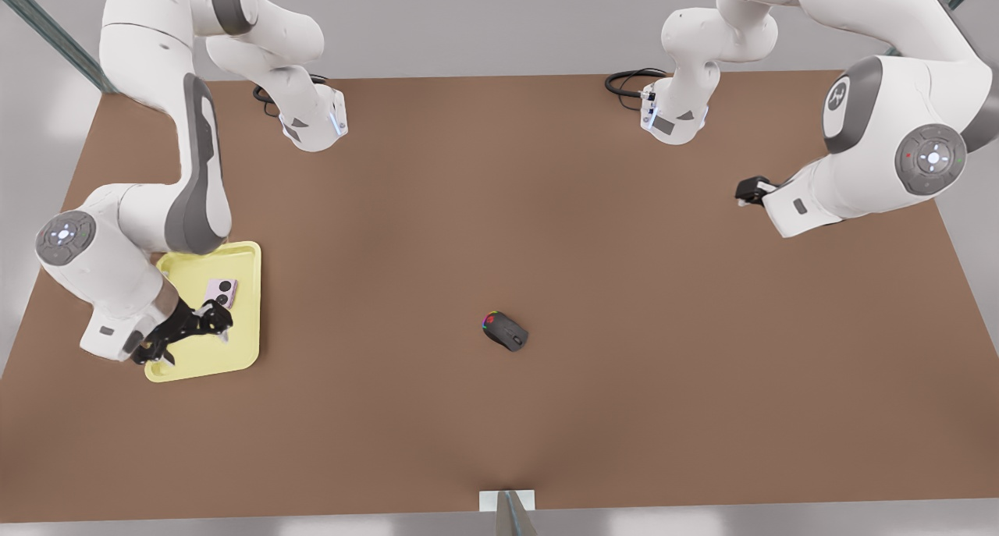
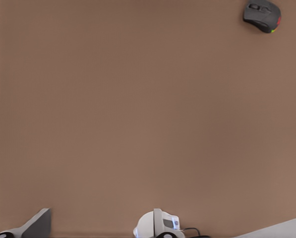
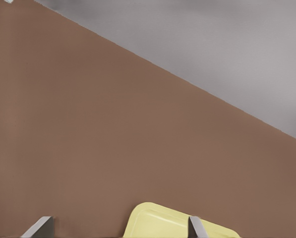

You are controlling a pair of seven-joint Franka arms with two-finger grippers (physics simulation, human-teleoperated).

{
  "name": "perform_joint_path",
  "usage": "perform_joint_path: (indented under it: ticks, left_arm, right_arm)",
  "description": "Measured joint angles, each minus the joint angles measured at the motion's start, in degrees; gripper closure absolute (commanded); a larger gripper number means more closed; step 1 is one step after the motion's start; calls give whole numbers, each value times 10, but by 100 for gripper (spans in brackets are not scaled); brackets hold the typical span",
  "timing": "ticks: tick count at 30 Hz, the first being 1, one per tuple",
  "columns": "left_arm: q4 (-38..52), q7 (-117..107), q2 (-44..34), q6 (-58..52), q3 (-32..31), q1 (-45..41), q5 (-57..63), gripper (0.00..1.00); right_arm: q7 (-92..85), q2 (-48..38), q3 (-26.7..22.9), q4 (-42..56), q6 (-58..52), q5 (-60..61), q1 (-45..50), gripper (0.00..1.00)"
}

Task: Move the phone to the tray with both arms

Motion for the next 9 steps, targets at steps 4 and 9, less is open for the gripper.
perform_joint_path:
  ticks: [4,9]
  left_arm:
    - [1,-6,0,0,2,0,14,0]
    - [0,-12,1,1,3,0,24,0]
  right_arm:
    - [59,-90,78,-8,-156,-33,-42,0]
    - [132,-107,115,-31,-242,-49,-69,0]
